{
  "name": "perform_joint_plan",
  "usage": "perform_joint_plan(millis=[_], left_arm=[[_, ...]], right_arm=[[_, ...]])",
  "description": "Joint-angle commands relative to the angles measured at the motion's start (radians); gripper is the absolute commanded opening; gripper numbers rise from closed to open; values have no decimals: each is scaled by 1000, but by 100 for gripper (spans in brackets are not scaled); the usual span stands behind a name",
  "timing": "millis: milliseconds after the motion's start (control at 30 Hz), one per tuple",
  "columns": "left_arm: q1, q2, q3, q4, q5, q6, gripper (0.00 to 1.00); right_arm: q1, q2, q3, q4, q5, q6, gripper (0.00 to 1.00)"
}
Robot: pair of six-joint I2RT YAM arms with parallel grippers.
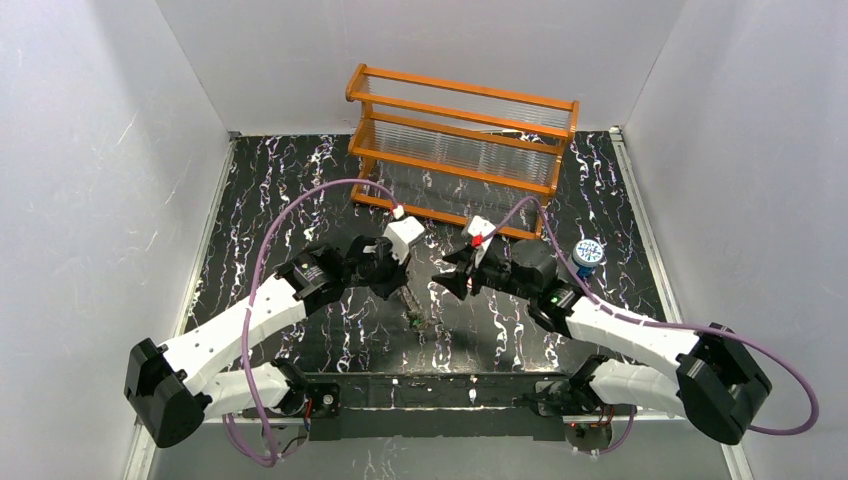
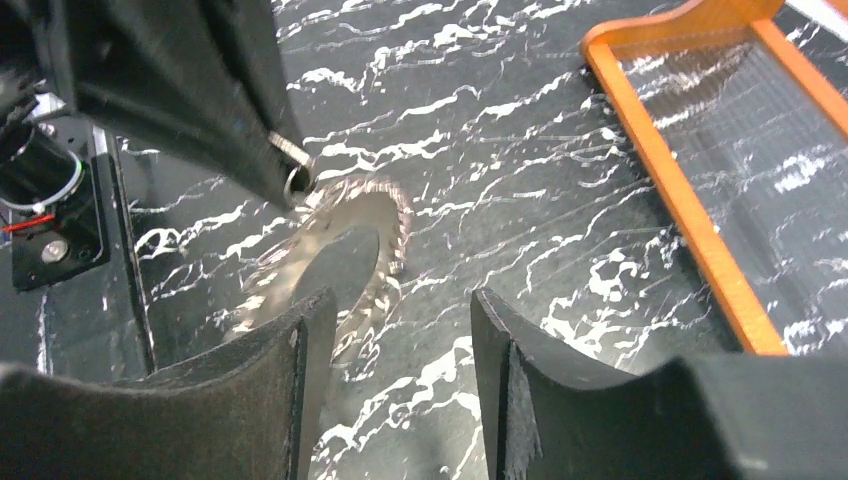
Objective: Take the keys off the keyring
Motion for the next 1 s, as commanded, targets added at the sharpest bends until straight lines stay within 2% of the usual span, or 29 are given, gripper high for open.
perform_joint_plan(millis=[0, 267, 400, 533, 767, 967], left_arm=[[0, -10, 19, 46, -92, -231, 0], [0, 37, -17, 128, -80, -255, 0], [1, 31, -27, 150, -80, -232, 0], [4, 13, -43, 168, -59, -218, 0], [20, 15, -50, 181, -23, -223, 0], [30, 16, -52, 186, 0, -231, 0]], right_arm=[[41, -62, -77, 55, 81, 57, 61], [104, -76, -187, 119, 177, 107, 72], [91, -72, -279, 219, 250, 99, 81], [42, -18, -313, 322, 230, 114, 82], [-11, 221, -312, 656, 91, 105, 81], [-11, 486, -277, 992, 133, 125, 81]])
